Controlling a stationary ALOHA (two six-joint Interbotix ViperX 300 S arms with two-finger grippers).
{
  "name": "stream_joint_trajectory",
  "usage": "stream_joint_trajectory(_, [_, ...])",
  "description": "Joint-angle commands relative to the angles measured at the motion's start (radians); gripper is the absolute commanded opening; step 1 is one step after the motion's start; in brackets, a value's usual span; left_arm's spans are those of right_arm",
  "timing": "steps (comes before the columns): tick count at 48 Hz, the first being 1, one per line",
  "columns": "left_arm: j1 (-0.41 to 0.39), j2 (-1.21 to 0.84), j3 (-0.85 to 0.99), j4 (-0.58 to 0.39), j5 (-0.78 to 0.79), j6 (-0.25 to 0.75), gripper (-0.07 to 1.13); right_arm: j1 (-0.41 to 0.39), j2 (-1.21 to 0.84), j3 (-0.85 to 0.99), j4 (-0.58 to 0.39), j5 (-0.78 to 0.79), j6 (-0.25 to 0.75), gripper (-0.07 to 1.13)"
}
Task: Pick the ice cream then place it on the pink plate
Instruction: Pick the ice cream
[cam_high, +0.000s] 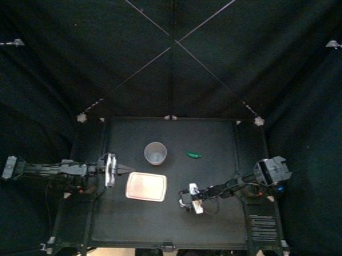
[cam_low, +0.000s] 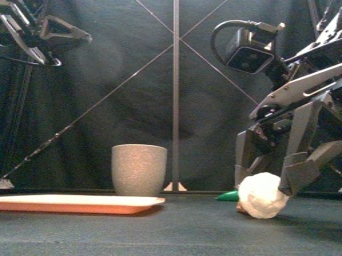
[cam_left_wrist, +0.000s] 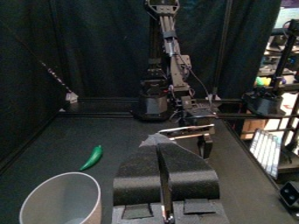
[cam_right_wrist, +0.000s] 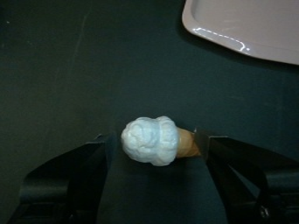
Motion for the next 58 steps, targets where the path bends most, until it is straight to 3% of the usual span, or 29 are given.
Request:
stream_joint_trajectory(1, [0.002,0.003,-0.012,0.002,-0.003,0.000,-0.02,-0.005,-0.006,-0.034,-0.005,0.032,0.003,1.02])
stream_joint_trajectory(26, [0.002,0.003,-0.012,0.002,0.003,0.000,-0.02,-0.034,0.049,-0.112,-0.055,0.097,0.003,1.02])
stream_joint_trajectory(49, [0.002,0.003,-0.012,0.003,0.005,0.000,-0.02,-0.032,0.044,-0.124,-0.043,0.184,0.005,1.01])
stream_joint_trajectory(58, [0.002,0.003,-0.012,0.003,0.003,0.000,-0.02,-0.032,0.044,-0.138,-0.044,0.193,0.003,0.84])
